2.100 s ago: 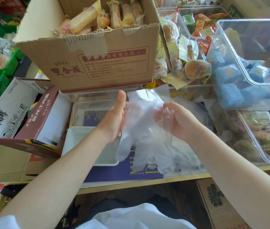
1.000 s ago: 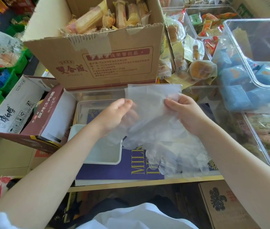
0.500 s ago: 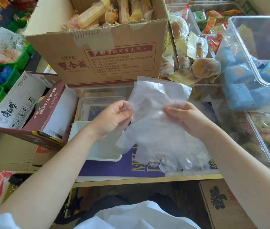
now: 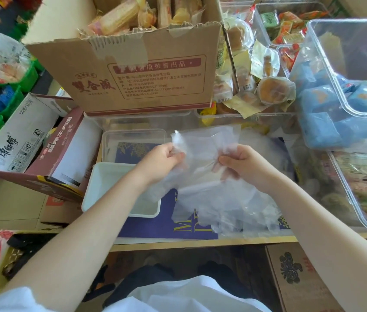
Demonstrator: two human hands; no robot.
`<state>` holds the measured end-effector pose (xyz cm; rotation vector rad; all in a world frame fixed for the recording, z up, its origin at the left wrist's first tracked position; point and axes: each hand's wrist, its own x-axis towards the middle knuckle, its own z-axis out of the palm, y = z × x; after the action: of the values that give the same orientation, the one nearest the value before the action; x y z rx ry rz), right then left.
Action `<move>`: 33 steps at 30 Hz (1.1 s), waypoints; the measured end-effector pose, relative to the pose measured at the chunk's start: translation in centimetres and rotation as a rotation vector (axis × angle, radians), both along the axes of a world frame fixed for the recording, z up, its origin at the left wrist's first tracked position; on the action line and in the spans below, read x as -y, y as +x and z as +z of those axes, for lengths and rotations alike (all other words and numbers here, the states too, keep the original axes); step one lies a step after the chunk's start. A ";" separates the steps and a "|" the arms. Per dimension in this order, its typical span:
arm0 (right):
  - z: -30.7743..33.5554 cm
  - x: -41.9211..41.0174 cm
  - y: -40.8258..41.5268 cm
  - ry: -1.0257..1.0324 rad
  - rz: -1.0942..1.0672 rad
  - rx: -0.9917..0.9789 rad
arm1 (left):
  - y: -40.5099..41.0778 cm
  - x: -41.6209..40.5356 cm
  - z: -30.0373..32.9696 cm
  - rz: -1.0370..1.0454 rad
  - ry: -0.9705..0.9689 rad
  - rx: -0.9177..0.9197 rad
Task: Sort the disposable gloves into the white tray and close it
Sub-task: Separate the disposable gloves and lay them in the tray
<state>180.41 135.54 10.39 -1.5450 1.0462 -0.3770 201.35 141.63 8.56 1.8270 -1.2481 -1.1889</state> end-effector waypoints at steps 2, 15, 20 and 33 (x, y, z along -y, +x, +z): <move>-0.2 0.0 -0.3 0.001 -0.013 0.027 | -1.1 0.5 -0.6 0.089 -0.040 0.054; -2.9 0.6 -4.2 0.199 0.142 -0.072 | -2.3 0.7 -1.6 0.324 -0.152 0.012; -3.7 1.0 -5.7 0.229 0.229 -0.130 | -3.5 0.4 -1.7 0.284 -0.163 0.075; -2.1 3.3 -4.9 0.346 -0.147 0.184 | -3.4 -2.0 -0.3 0.342 0.003 -1.119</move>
<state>175.47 132.28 8.26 -1.1082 1.0226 -0.4071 197.99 143.61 8.22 0.9720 -0.2760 -1.6156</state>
